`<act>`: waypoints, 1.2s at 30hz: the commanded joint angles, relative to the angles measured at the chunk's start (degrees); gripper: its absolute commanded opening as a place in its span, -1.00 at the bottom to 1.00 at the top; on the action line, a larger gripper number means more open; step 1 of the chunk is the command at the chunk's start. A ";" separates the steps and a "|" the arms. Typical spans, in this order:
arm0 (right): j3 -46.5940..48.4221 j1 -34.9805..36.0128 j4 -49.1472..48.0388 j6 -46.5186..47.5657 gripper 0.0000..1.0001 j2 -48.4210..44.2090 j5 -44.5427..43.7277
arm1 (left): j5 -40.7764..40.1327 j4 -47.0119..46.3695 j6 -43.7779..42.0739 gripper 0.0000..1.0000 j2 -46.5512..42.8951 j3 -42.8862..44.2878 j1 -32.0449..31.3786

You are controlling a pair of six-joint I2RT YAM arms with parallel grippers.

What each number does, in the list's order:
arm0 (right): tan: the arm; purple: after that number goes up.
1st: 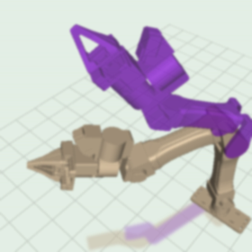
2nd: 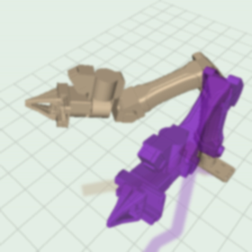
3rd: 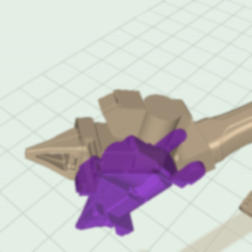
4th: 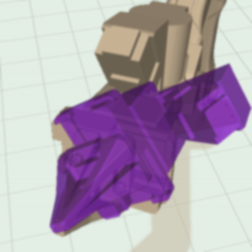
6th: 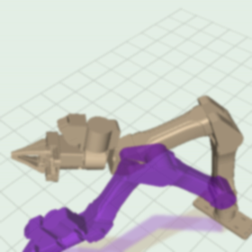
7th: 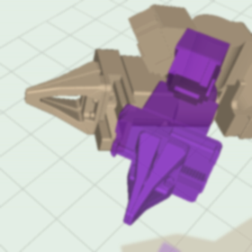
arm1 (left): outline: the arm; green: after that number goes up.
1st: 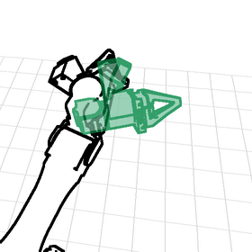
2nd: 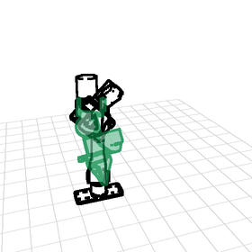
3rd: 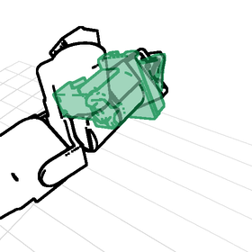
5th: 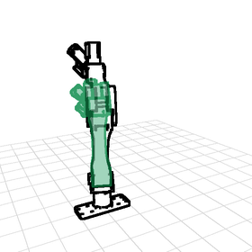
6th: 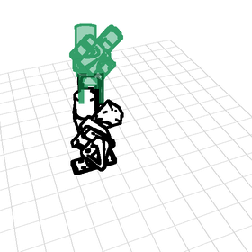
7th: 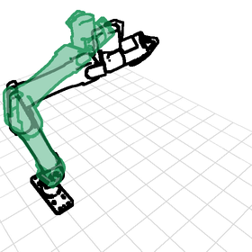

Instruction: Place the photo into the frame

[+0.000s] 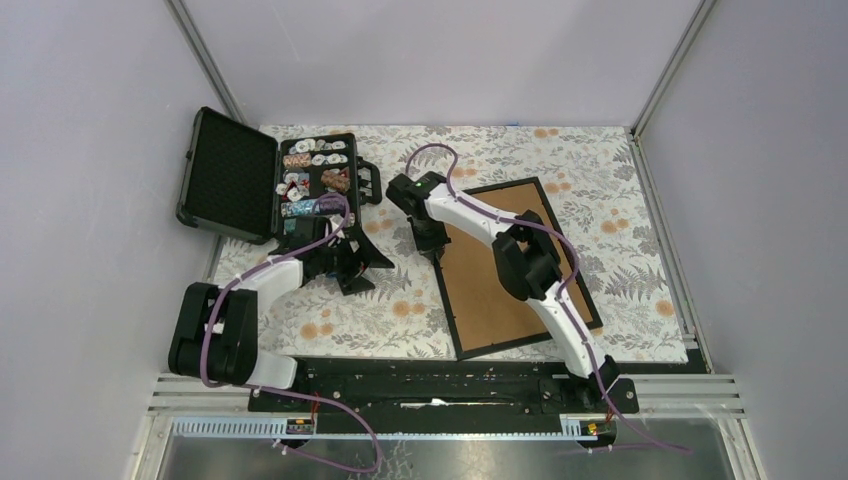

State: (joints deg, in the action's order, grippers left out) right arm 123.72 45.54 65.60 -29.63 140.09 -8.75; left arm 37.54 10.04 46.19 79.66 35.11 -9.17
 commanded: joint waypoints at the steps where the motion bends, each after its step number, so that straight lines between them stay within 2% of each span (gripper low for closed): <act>1: -6.43 0.49 -10.47 4.41 -1.00 -6.98 0.87 | 4.71 -10.55 6.37 0.70 2.53 0.96 -0.29; 5: -8.46 0.47 -10.94 5.07 -1.00 -9.51 4.45 | 2.44 -17.32 12.43 0.55 4.87 0.53 -3.04; 12: -14.12 0.43 -13.28 4.63 -1.00 -14.75 4.43 | -8.32 -26.43 21.48 0.22 6.45 -0.53 -8.72; 16: -15.94 0.39 -14.02 4.37 -1.00 -17.59 4.11 | -11.58 -30.73 25.13 0.12 8.20 -1.62 -9.73; 19: -17.30 0.13 -14.95 4.09 -1.00 -19.57 4.78 | -12.37 -33.39 25.97 0.12 10.22 -1.59 -10.34; 23: -18.72 -0.12 -15.66 3.76 -1.00 -21.27 6.04 | -9.24 -38.18 27.11 0.21 15.12 -0.57 -11.42; 28: -19.84 -0.12 -16.13 3.64 -1.00 -22.07 6.69 | -6.12 -44.00 28.51 0.48 19.92 1.80 -12.86; 30: -19.83 -0.10 -16.19 3.68 -1.00 -22.27 6.79 | -5.99 -44.44 28.79 0.53 21.21 3.15 -13.57; 32: -19.99 -0.21 -16.23 3.69 -1.00 -22.43 6.82 | -6.17 -45.09 29.33 0.53 22.54 4.32 -14.15; 35: -20.09 -0.21 -16.21 3.61 -1.00 -22.58 6.86 | -5.92 -48.21 31.69 0.28 24.85 5.26 -14.30; 36: -20.16 -0.19 -16.21 3.69 -1.00 -22.65 6.90 | -6.00 -48.62 32.10 0.26 25.47 5.67 -14.34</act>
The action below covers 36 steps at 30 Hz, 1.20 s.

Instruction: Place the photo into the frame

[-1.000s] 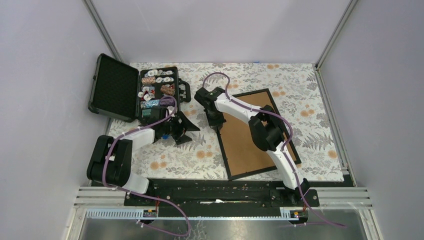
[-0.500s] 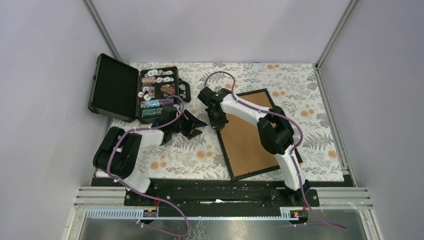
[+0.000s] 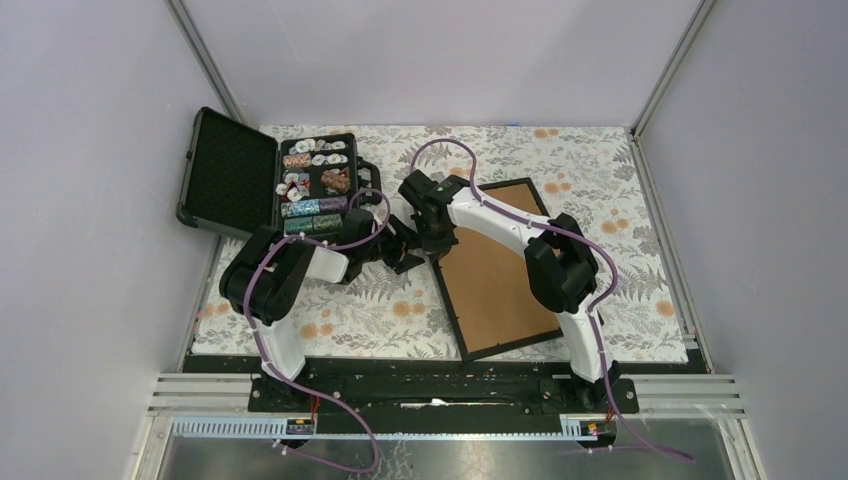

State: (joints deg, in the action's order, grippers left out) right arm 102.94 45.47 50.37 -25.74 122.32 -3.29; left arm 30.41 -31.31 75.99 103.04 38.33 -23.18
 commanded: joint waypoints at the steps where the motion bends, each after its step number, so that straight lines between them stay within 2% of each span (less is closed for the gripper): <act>1: 0.53 -0.12 -1.02 -0.20 -1.00 -5.02 1.51 | 1.01 -6.92 2.44 0.26 2.67 3.09 -0.42; 6: -0.05 -0.18 -1.64 -0.38 -1.00 -5.86 1.66 | 1.09 -8.03 4.06 0.13 6.55 6.18 -1.28; 10: -0.23 -0.13 -1.86 -0.19 -1.00 -6.07 1.69 | 1.11 -8.02 4.24 -0.11 7.97 8.56 -1.61; 14: -0.45 -0.12 -2.18 0.24 -1.00 -7.30 1.32 | 1.31 -4.62 1.57 -0.50 6.76 10.88 -1.56; 15: -0.72 -0.13 -2.20 0.47 -0.98 -8.01 1.60 | 1.57 -3.39 0.84 -0.66 6.39 11.58 -1.52; 16: -1.03 -0.12 -2.12 0.96 -0.90 -8.76 2.56 | 1.92 -1.78 0.18 -0.79 6.08 12.34 -1.45; 17: -1.22 -0.13 -1.29 2.17 -0.68 -9.88 3.10 | 2.20 -0.09 -0.47 -0.92 5.55 13.13 -1.31; 18: -1.90 0.02 -0.73 3.77 -0.32 -11.41 3.16 | 2.50 2.28 -1.10 -1.00 4.92 13.82 -1.12; 19: -3.34 0.10 -0.64 5.20 0.00 -13.44 3.18 | 2.80 4.57 -1.82 -1.00 4.38 15.12 -0.86; 20: -5.50 0.18 -0.89 7.23 0.21 -16.23 3.03 | 3.28 6.86 -2.59 -1.00 3.80 16.54 -0.49; 22: -11.14 1.10 -2.41 12.46 0.45 -22.79 1.08 | 4.46 12.96 -3.86 -1.00 3.26 19.99 0.40; 26: -25.50 5.01 -8.32 23.94 0.59 -39.71 -3.64 | 6.09 26.27 -7.00 -1.00 2.08 28.10 3.30; 30: -38.61 9.77 -20.00 32.01 0.64 -54.89 -5.64 | 3.71 36.00 -9.13 -1.00 0.58 34.57 7.41; 33: -45.90 11.99 -26.30 36.82 0.98 -61.43 -1.82 | 3.19 41.88 -11.32 -1.00 1.30 40.32 10.48; 36: -53.86 17.28 -35.46 47.87 0.99 -66.83 -4.43 | 4.43 46.22 -12.41 -1.00 2.60 45.19 12.13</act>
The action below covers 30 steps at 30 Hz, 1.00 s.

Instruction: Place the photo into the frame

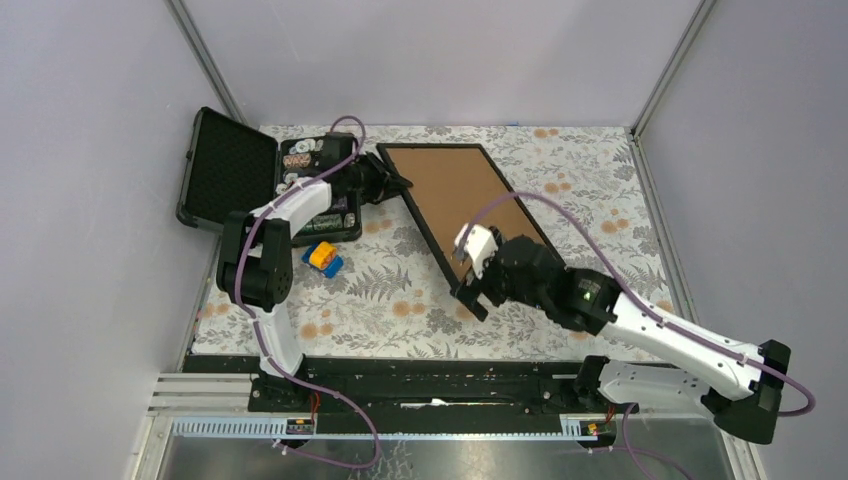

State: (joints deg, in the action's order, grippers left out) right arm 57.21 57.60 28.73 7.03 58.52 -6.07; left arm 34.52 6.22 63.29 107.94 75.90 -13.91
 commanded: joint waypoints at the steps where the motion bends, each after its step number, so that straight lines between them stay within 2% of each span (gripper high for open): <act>1: -11.03 6.39 -16.88 18.31 0.99 -4.73 -3.50 | 0.43 9.86 -0.08 -1.00 -2.11 8.70 3.37; 4: -16.50 6.99 -24.91 26.19 0.99 -6.41 -7.87 | 1.07 11.45 -0.38 -1.00 -2.26 10.30 4.36; 9: -25.65 6.99 -50.22 39.51 0.99 -0.68 -21.55 | 1.43 13.13 -0.98 -1.00 -3.14 11.55 4.60; 12: -27.33 6.94 -58.97 43.51 0.98 3.97 -23.20 | 1.69 14.90 -1.53 -1.00 -3.32 12.04 4.87; 15: -28.93 7.00 -66.64 45.59 0.86 7.83 -23.33 | 2.38 15.24 -1.13 -1.00 -3.66 12.19 4.99; 17: -29.37 7.00 -69.97 47.31 0.67 10.09 -24.84 | 2.29 15.94 -1.16 -1.00 -3.76 12.68 5.02; 20: -30.13 7.00 -74.89 47.82 0.13 10.74 -29.03 | 1.61 17.90 -1.47 -1.00 -3.83 13.76 5.42; 25: -28.76 6.90 -71.17 43.49 -0.48 9.01 -29.14 | 2.69 16.89 0.20 -1.00 -4.39 13.79 5.63; 26: -28.45 6.86 -70.42 42.26 -0.58 8.86 -29.26 | 3.76 15.44 0.25 -0.89 -4.43 13.78 5.57; 28: -26.64 6.55 -66.32 39.13 -0.90 8.36 -29.23 | 5.63 12.89 -0.37 -0.31 -5.03 13.84 5.59; 29: -25.47 6.29 -64.35 37.19 -1.00 7.82 -29.07 | 5.44 12.48 -1.11 -0.05 -5.66 13.84 5.61; 30: -24.65 6.11 -62.72 34.89 -1.00 7.02 -28.65 | 4.76 12.36 -2.13 0.19 -6.76 13.89 5.57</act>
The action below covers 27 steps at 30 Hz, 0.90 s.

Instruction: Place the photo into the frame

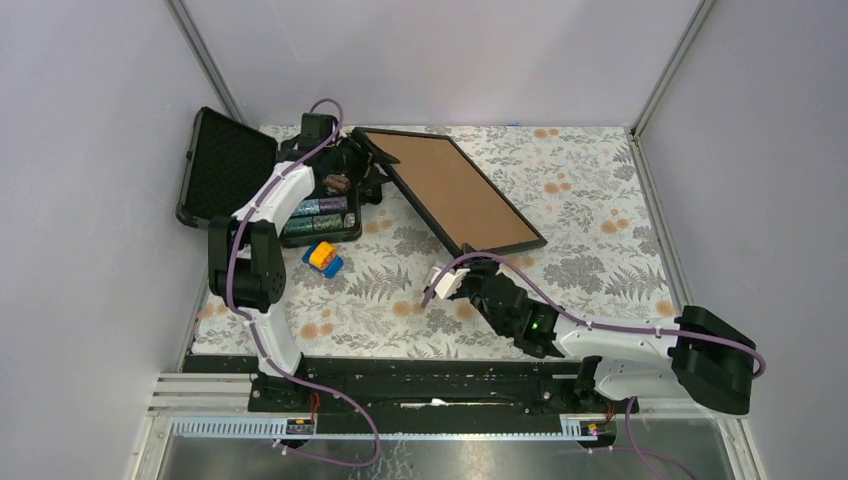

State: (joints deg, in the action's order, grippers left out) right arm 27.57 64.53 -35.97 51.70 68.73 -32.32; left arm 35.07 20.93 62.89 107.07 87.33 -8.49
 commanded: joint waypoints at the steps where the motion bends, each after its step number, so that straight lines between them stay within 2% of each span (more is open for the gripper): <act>1: 6.01 -1.19 3.61 -12.15 -1.00 -4.11 -1.80 | 3.36 -2.07 -3.23 0.36 -7.45 2.80 0.14; 2: 7.30 -1.58 5.61 -15.22 -1.00 -5.00 -1.42 | 1.78 -0.75 -5.04 0.48 -8.67 3.43 0.14; 4: 10.75 -2.22 11.60 -21.50 -1.00 -6.75 -1.16 | -1.51 1.97 -8.94 0.88 -11.52 5.21 0.16; 5: 12.63 -2.36 14.37 -24.88 -1.00 -7.55 -1.30 | -3.27 3.04 -11.12 0.96 -13.03 6.27 0.19; 11: 21.31 -5.29 28.12 -50.99 -1.00 -13.40 -2.18 | -14.33 9.37 -20.59 0.97 -22.99 10.06 0.20; 15: 19.83 -11.37 30.82 -70.39 -1.00 -17.14 0.67 | -16.33 8.39 -22.18 0.97 -28.44 6.79 0.14; 18: 17.65 -14.05 33.25 -81.88 -1.00 -18.49 -3.12 | -15.80 8.10 -22.93 0.97 -30.45 5.24 0.15; 23: 14.96 -14.53 41.31 -86.63 -1.00 -21.91 -15.17 | -14.46 8.10 -23.76 0.98 -32.65 2.41 0.14; 27: 4.41 -15.64 39.59 -86.47 -1.00 -28.88 -22.71 | -13.93 7.80 -23.85 0.97 -34.54 -0.71 0.19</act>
State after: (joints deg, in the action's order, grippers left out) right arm 40.42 49.91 -0.82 -29.98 45.47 -44.23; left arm 21.17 29.39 40.49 74.67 88.99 -8.54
